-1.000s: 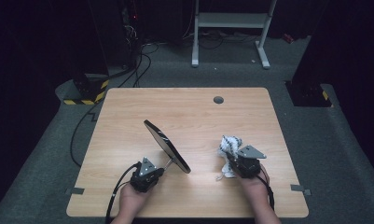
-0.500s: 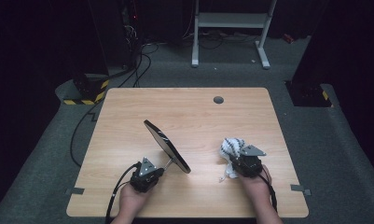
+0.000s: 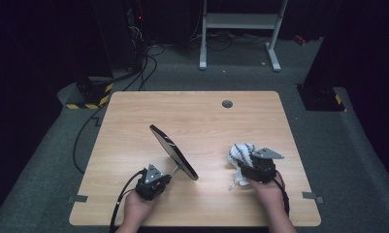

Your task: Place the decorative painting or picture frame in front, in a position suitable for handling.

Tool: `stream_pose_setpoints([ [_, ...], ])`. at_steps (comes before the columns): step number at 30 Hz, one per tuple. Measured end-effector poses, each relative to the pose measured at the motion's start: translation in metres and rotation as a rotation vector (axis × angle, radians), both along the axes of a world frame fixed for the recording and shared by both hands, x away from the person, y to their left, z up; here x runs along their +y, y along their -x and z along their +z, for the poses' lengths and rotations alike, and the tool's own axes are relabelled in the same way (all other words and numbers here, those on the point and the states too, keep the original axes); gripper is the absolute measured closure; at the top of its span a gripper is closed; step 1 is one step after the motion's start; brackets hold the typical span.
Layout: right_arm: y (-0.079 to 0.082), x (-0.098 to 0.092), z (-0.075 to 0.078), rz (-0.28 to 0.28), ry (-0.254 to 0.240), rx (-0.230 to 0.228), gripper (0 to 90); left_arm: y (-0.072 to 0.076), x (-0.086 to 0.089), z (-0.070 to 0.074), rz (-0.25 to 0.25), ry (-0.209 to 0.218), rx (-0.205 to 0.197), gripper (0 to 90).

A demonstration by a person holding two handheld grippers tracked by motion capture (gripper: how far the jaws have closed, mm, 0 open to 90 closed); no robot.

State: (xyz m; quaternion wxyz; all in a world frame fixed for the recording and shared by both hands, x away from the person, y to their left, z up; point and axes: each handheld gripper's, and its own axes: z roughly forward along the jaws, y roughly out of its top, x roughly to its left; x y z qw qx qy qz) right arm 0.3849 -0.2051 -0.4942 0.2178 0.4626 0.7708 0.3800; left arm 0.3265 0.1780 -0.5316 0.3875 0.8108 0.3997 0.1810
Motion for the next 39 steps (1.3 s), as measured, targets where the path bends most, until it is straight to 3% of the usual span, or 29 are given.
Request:
stream_pose_setpoints([
  [9, 0.013, 0.007, 0.023, 0.024, -0.034, -0.089, 40.9, 0.0, 0.0, 0.0, 0.001, -0.003, -0.002, 82.3],
  [10, 0.019, 0.012, 0.031, 0.04, -0.042, -0.126, 41.3, 0.0, 0.0, 0.0, 0.003, -0.005, -0.004, 81.3],
  [13, 0.023, 0.015, 0.036, 0.052, -0.066, -0.142, 42.1, 0.0, 0.0, 0.0, 0.015, -0.006, -0.004, 79.1],
  [18, 0.028, 0.03, 0.037, 0.066, -0.088, -0.171, 38.0, -0.001, 0.004, 0.0, 0.043, 0.031, 0.01, 70.8],
  [27, 0.036, 0.046, 0.025, 0.153, -0.096, -0.135, 36.2, 0.005, 0.009, 0.008, 0.047, 0.053, -0.021, 67.8],
  [32, 0.044, 0.052, 0.022, 0.198, -0.093, -0.151, 39.6, 0.006, 0.007, 0.008, 0.054, 0.004, -0.018, 65.8],
  [39, 0.043, 0.052, 0.02, 0.195, -0.104, -0.134, 39.5, 0.006, 0.006, 0.005, 0.051, -0.023, -0.013, 65.8],
])
